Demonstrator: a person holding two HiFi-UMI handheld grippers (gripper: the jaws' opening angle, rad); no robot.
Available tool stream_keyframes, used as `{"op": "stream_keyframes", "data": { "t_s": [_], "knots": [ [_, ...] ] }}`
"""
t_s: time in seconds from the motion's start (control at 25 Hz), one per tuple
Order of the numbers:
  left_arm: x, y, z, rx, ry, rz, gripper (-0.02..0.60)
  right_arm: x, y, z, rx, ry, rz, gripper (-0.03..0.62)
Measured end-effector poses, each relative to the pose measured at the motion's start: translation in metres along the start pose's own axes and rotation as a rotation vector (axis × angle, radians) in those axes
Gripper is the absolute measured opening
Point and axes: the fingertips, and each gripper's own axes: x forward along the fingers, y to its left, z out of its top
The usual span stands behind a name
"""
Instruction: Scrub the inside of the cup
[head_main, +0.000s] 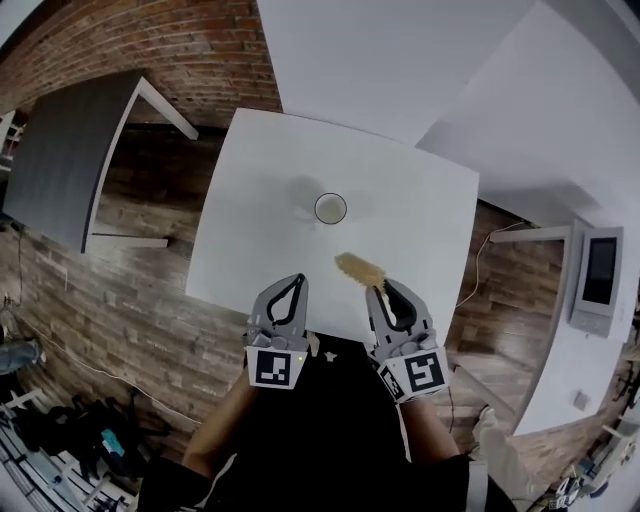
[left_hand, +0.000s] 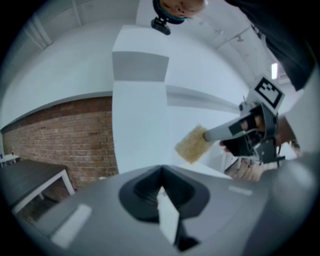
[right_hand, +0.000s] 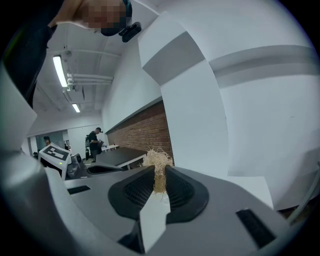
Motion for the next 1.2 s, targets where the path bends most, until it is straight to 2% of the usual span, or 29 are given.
{"op": "stream_keyframes", "data": {
  "t_s": [0.36, 0.6, 0.68, 0.8, 1.0, 1.16, 1.2],
  "knots": [
    [0.043, 0.018, -0.032, -0.002, 0.014, -0.089, 0.003, 0.047, -0.011, -0.018, 0.035, 0.035, -0.065, 0.055],
    [0.083, 0.010, -0.091, 0.001, 0.130, -0.146, 0.012, 0.079, -0.018, -0.028, 0.013, 0.080, -0.061, 0.057],
    [0.097, 0.009, -0.113, -0.006, 0.175, -0.165, 0.068, 0.088, -0.023, -0.030, 0.014, 0.092, -0.063, 0.055],
    [0.113, 0.010, -0.138, -0.036, 0.238, -0.178, 0.110, 0.100, -0.028, -0.034, 0.011, 0.115, -0.065, 0.057],
    [0.134, 0.007, -0.158, -0.003, 0.284, -0.199, 0.144, 0.111, -0.036, -0.039, 0.013, 0.147, -0.077, 0.057],
    [0.140, -0.003, -0.170, 0.002, 0.319, -0.207, 0.149, 0.112, -0.036, -0.046, 0.018, 0.171, -0.078, 0.057],
    [0.144, -0.003, -0.176, 0.004, 0.326, -0.198, 0.100, 0.117, -0.038, -0.051, 0.022, 0.178, -0.075, 0.055]
  ]
}}
